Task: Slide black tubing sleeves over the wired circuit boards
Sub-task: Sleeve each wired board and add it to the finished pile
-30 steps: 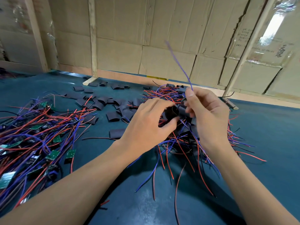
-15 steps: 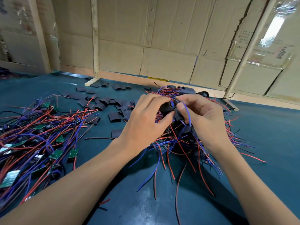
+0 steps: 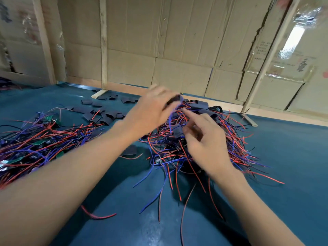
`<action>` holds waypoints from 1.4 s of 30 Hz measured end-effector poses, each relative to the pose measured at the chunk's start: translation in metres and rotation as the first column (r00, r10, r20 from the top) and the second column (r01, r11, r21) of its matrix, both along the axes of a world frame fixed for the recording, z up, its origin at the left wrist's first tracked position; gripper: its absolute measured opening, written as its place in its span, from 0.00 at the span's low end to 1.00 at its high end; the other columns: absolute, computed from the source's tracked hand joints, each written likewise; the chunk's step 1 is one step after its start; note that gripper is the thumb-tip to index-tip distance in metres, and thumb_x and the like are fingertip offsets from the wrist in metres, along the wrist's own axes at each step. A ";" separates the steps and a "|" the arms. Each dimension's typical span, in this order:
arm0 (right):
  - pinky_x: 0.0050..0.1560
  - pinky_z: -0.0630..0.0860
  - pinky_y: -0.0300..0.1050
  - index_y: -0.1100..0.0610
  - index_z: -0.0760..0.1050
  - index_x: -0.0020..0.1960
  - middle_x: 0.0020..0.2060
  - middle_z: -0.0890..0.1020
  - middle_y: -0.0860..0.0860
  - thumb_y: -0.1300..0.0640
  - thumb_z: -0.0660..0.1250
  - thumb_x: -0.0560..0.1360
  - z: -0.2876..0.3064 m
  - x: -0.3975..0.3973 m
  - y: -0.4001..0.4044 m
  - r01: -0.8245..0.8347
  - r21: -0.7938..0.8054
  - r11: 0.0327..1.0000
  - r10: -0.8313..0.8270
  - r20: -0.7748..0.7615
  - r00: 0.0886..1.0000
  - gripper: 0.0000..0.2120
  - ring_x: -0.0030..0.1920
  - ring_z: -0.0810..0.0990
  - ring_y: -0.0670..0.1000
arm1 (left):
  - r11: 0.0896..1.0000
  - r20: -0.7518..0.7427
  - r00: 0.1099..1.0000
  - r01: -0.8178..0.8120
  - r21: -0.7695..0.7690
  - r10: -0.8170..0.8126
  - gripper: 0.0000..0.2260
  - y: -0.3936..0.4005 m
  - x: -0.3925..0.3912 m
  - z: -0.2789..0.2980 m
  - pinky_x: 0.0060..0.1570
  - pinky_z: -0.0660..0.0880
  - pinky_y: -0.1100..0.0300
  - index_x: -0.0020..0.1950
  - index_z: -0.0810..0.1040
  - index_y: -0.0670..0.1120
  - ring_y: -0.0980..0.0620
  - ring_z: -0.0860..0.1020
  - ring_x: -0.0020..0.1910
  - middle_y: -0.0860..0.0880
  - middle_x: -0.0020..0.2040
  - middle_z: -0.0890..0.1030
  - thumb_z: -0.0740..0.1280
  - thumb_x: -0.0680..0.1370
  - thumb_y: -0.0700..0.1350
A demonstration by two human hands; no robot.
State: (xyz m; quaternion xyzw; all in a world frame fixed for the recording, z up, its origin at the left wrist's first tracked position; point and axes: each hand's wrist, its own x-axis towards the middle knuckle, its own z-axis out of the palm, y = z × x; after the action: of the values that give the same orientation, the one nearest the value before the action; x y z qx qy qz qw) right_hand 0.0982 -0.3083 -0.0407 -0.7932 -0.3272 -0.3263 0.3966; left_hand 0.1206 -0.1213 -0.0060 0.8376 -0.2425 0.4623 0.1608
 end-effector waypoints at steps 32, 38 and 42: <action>0.42 0.69 0.31 0.58 0.85 0.49 0.43 0.80 0.46 0.70 0.71 0.73 -0.024 -0.012 0.020 -0.175 -0.171 0.970 0.159 -0.103 0.982 0.10 0.38 0.76 0.38 | 0.763 -0.794 0.170 -0.450 0.465 0.584 0.03 0.163 -0.042 0.036 0.35 0.78 0.58 0.42 0.84 0.46 0.52 0.81 0.32 0.52 0.30 0.82 0.76 0.74 0.43; 0.41 0.69 0.33 0.57 0.85 0.49 0.43 0.81 0.48 0.69 0.70 0.74 -0.024 -0.011 0.020 -0.189 -0.148 0.971 0.171 -0.122 0.978 0.10 0.37 0.77 0.44 | 0.819 -0.766 0.373 -0.469 0.332 0.524 0.05 0.165 -0.037 0.067 0.51 0.80 0.53 0.39 0.86 0.51 0.55 0.84 0.34 0.51 0.34 0.85 0.75 0.75 0.46; 0.41 0.70 0.34 0.58 0.85 0.49 0.44 0.81 0.49 0.69 0.71 0.75 -0.024 -0.011 0.020 -0.206 -0.138 0.969 0.188 -0.137 0.973 0.09 0.37 0.77 0.45 | 0.783 -0.639 0.472 -0.495 0.377 0.607 0.05 0.155 -0.035 0.078 0.39 0.73 0.63 0.41 0.85 0.50 0.56 0.82 0.33 0.53 0.27 0.82 0.73 0.77 0.47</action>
State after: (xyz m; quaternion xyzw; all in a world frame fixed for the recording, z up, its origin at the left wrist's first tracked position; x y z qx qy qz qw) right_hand 0.0868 -0.2888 -0.0650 -0.8030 -0.4033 -0.2100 0.3853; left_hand 0.0856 0.0334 0.0718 0.9906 0.0946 0.0950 0.0272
